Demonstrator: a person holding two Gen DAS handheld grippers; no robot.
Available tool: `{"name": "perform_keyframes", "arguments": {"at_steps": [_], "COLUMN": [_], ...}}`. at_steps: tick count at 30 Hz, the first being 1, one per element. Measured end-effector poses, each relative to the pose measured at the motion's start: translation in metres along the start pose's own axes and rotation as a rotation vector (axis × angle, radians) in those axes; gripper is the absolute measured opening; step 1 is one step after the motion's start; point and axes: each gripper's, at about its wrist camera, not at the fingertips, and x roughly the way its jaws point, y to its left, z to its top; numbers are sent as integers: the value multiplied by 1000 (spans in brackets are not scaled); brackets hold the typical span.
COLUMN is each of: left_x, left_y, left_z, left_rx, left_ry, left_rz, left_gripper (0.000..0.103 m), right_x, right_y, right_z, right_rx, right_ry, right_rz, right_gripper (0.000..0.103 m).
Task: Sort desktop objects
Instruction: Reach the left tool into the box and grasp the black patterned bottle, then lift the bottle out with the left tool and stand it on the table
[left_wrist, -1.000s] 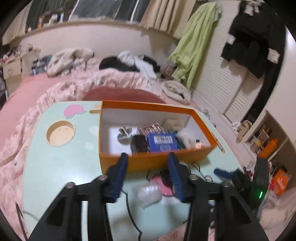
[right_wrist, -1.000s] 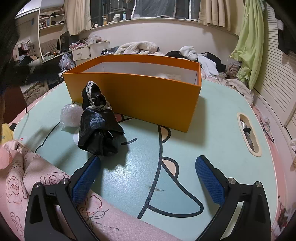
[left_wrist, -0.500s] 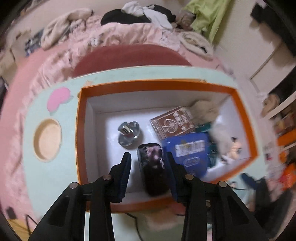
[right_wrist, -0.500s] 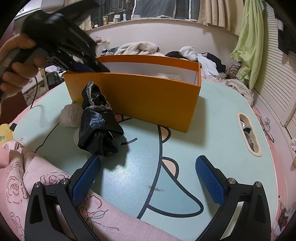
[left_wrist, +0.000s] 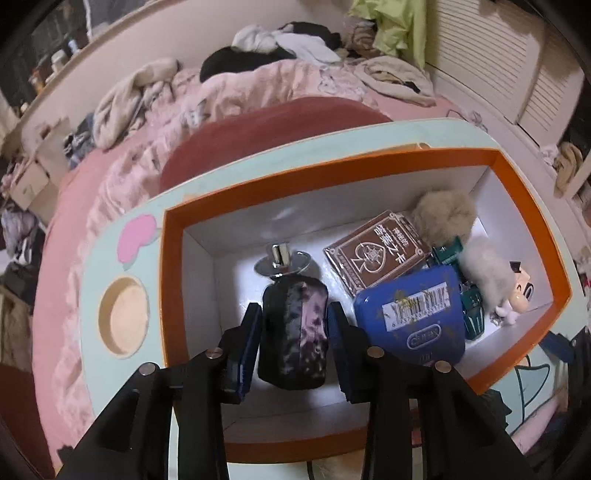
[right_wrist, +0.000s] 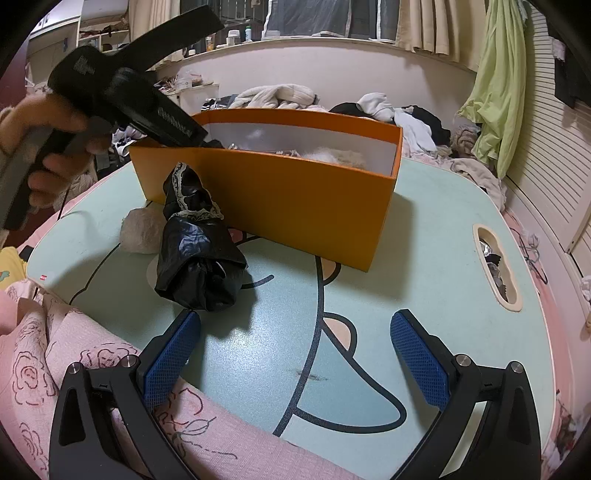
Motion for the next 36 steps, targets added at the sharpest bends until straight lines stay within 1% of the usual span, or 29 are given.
{"name": "perform_keyframes", "arguments": {"at_steps": [3, 6, 8, 10, 12, 14, 16, 17, 18, 19, 22, 23, 25, 27, 30, 32, 34, 36], "left_x": [0, -3, -10, -30, -49, -74, -94, -99, -102, -102, -85, -75, -52, -30, -25, -28, -36, -45], "left_y": [1, 7, 17, 28, 34, 42, 47, 47, 47, 47, 49, 50, 52, 42, 26, 20, 21, 28], "left_z": [2, 2, 0, -5, -10, -21, -38, -48, -58, -69, -96, -103, -113, -111, -106, -103, -104, -110], "left_rx": [4, -34, -91, -158, -203, -251, -278, -282, -284, -287, -314, -332, -377, -371, -359, -365, -372, -374], "left_ry": [-12, -39, -80, -180, -253, -333, -372, -381, -383, -375, -313, -287, -239, -215, -259, -302, -347, -388], "left_rz": [7, -23, -110, -202, -240, -318, -424, -457, -470, -454, -336, -336, -369, -377, -408, -434, -426, -415], "left_gripper": [30, 27, 26, 26, 26, 26, 26, 26, 26, 26, 26, 26, 26, 27, 27, 33, 57, 64], "right_x": [2, -1, 0, -1, -1, -1, 0, 0, -2, -2, -3, -1, 0, -2, -2, 0, -1, -3], "right_y": [-1, -1, -1, -1, -1, -1, -1, -1, -1, -1, -1, -2, -2, -2, -2, -2, -2, -2], "right_z": [0, 0, 0, 0, 0, 0, 0, 0, 0, 0, 0, 0, 0, 0, 0, 1, 1, 1], "right_rx": [0, 0, 0, 0, 0, 0, -1, 0, 0, 0, 0, 0, -1, -1, -1, 0, -1, -1], "right_ry": [-1, -2, -2, -2, -1, -2, -2, -2, -2, -2, -2, -2, -2, -2, -2, -2, -2, -2], "right_rz": [0, 0, 0, 0, 0, 0, 0, 0, 0, 0, 0, 0, 0, 1, 1, 2, 1, 1], "right_gripper": [102, 102, 102, 102, 102, 102, 102, 102, 102, 102, 102, 102, 102, 102, 102, 102, 102, 102]}}
